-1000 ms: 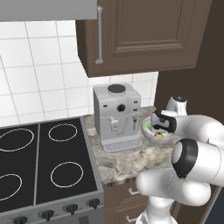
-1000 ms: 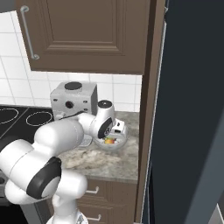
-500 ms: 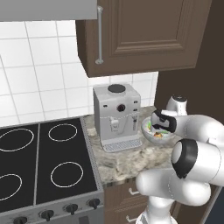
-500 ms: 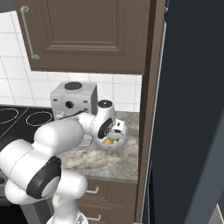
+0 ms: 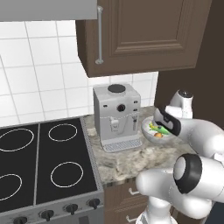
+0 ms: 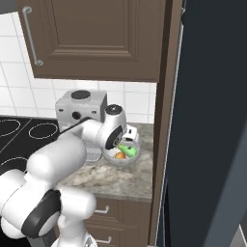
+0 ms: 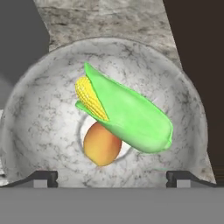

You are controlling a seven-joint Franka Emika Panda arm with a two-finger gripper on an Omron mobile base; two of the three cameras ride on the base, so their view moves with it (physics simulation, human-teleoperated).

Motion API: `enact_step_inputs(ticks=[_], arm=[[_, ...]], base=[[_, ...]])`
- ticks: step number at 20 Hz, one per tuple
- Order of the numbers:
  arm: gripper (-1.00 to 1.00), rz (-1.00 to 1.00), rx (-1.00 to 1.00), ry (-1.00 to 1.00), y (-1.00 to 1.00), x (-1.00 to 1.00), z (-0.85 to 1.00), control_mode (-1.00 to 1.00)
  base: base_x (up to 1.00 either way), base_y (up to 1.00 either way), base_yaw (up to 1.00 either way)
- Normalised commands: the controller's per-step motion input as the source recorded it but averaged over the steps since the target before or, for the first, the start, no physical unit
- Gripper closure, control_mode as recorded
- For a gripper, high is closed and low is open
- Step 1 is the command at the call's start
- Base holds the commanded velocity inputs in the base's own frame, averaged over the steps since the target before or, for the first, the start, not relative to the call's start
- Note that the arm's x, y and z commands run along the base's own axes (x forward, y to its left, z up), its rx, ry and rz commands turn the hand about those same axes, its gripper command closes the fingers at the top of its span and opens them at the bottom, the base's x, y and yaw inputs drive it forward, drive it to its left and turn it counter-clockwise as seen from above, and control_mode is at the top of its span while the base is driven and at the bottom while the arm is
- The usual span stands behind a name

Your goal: Take the mango, corn, and mango from the freezer and place them in the bowl on the counter.

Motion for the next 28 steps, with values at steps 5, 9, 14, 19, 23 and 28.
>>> enact_step_inputs(ticks=[5, 9, 14, 19, 23, 28], arm=[[-1.0, 0.0, 0.0, -0.09, 0.01, -0.31, 0.55, -1.0], [-1.0, 0.0, -0.05, -0.04, 0.27, -0.74, 0.48, -1.0], [-1.0, 0.0, -0.05, -0.01, 0.43, -0.76, 0.38, -1.0], [-1.0, 0.0, 0.0, 0.0, 0.43, -0.69, 0.56, -1.0], [-1.0, 0.0, 0.0, 0.0, 0.44, -0.54, 0.53, -1.0], [-1.0, 0.0, 0.0, 0.0, 0.32, -0.6, 0.7, -1.0]], base=[[0.0, 0.0, 0.0], [0.0, 0.0, 0.0], [0.0, 0.0, 0.0], [0.0, 0.0, 0.0], [0.0, 0.0, 0.0], [0.0, 0.0, 0.0]])
